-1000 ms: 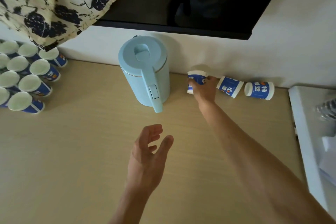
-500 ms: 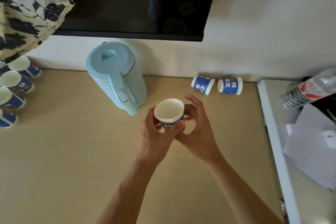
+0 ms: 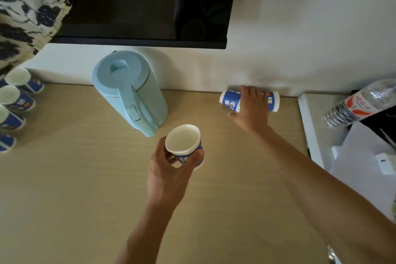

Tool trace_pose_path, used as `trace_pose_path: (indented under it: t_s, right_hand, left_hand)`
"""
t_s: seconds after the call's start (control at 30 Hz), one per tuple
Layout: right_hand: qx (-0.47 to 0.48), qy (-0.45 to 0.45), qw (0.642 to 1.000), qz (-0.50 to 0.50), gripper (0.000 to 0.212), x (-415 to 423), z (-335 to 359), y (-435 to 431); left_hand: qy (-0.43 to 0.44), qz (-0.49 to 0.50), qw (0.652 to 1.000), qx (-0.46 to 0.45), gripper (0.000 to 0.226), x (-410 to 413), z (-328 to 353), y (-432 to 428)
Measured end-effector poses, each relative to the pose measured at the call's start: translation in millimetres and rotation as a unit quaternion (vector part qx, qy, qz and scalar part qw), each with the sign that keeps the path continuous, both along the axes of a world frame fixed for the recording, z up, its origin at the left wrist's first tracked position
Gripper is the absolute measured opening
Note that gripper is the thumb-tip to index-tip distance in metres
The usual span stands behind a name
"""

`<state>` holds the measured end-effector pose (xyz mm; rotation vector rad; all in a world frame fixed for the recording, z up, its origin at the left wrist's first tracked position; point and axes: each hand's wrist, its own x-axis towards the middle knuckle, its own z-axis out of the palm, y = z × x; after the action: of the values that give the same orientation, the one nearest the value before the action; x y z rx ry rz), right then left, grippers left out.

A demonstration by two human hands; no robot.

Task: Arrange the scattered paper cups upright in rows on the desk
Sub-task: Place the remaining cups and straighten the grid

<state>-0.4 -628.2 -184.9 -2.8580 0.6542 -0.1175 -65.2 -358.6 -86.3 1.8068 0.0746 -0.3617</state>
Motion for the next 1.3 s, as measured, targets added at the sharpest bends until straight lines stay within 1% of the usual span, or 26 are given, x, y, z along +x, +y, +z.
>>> trace_pose_path:
  t_s: [0.1,0.17,0.23,0.27,0.33,0.43,0.53,0.63,0.7,0.77,0.87,0.93,1.0,1.07,1.17,1.3]
  right_hand:
    - [-0.079,0.049,0.995,0.038,0.063,12.3,-18.4,-4.8]
    - [-0.116,0.060,0.990,0.053,0.057,15.4,-26.3,-4.6]
    - [-0.131,0.063,0.988,0.061,0.053,13.4,-30.2,-3.8]
    - [-0.121,0.062,0.989,0.061,0.054,11.1,-29.9,-1.1]
    - [-0.068,0.036,0.996,0.051,0.055,2.7,-24.5,4.7]
    - [0.069,-0.030,0.996,0.045,0.055,-16.3,-4.6,19.9]
    - [0.184,-0.058,0.979,0.064,0.058,-39.5,21.8,38.7]
    - [0.261,-0.083,0.958,0.087,0.063,-66.1,50.2,63.1]
    - [0.306,-0.076,0.944,0.095,0.066,-84.8,71.2,83.5]
    - [0.330,-0.038,0.936,0.119,0.064,-100.8,94.0,105.5]
    - [0.302,-0.006,0.928,0.219,0.063,-121.3,129.0,138.2]
    - [0.275,0.002,0.919,0.281,0.068,-131.6,153.9,162.9]
    - [0.268,0.005,0.912,0.309,0.077,-138.4,174.7,187.2]
    - [0.297,0.008,0.903,0.310,0.083,-145.6,191.2,217.6]
    - [0.382,0.005,0.874,0.299,0.087,-158.3,206.8,268.3]
    - [0.471,-0.039,0.833,0.288,0.078,-180.4,213.8,343.8]
  left_hand:
    - [-0.003,0.000,1.000,0.001,0.054,-5.3,-0.5,5.1]
    - [-0.006,0.002,1.000,0.005,0.053,-7.1,-0.6,10.4]
    - [-0.009,0.007,1.000,0.006,0.051,-7.5,-0.8,16.1]
    - [-0.012,0.011,1.000,0.007,0.051,-7.7,-0.3,19.7]
    - [-0.020,0.014,1.000,0.012,0.051,-7.6,0.6,25.1]
    - [-0.026,0.017,0.999,0.025,0.051,-10.1,4.0,32.6]
    - [-0.033,0.023,0.999,0.025,0.049,-16.8,8.8,42.6]
    - [-0.042,0.022,0.998,0.033,0.047,-25.4,18.3,54.7]
    - [-0.050,0.020,0.998,0.040,0.046,-31.7,28.3,66.1]
    - [-0.063,0.011,0.997,0.043,0.046,-39.2,40.5,81.1]
    - [-0.079,-0.005,0.995,0.059,0.049,-51.5,58.6,111.1]
    - [-0.093,-0.012,0.993,0.070,0.048,-60.3,69.5,136.9]
    - [-0.105,-0.019,0.991,0.078,0.047,-67.7,78.0,161.5]
    - [-0.112,-0.017,0.991,0.078,0.048,-78.1,88.2,189.5]
    - [-0.129,0.002,0.989,0.069,0.049,-95.7,100.6,234.5]
    - [-0.141,0.032,0.988,0.048,0.047,-121.9,110.4,300.3]
